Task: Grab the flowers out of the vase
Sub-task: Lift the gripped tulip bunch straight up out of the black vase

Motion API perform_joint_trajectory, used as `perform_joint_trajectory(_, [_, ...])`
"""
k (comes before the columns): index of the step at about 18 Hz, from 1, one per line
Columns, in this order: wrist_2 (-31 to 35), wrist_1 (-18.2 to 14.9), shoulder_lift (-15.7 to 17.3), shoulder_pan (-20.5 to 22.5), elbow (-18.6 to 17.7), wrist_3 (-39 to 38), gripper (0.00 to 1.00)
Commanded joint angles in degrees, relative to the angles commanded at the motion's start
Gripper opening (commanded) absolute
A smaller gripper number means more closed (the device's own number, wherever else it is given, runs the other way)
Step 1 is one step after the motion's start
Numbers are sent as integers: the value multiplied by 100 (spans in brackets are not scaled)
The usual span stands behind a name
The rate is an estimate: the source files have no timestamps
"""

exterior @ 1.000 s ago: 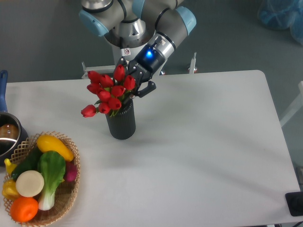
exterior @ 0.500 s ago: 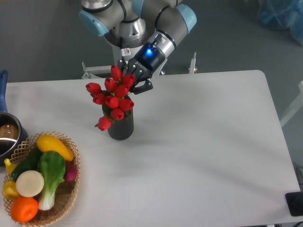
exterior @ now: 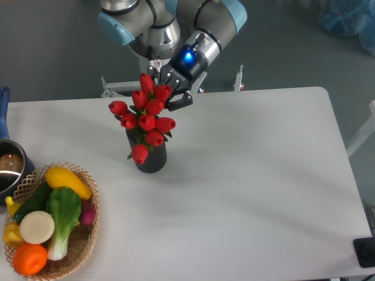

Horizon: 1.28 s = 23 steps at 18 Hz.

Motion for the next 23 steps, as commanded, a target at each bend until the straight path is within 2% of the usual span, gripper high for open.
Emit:
perform_joint_trajectory(7, [-26, -9, 18, 0, 466, -730, 0])
perform_joint_trajectory(11, [-588, -9, 9, 114, 668, -1205, 0])
perform_joint_trajectory(23, [-940, -17, -44, 308, 1161, -2137, 0])
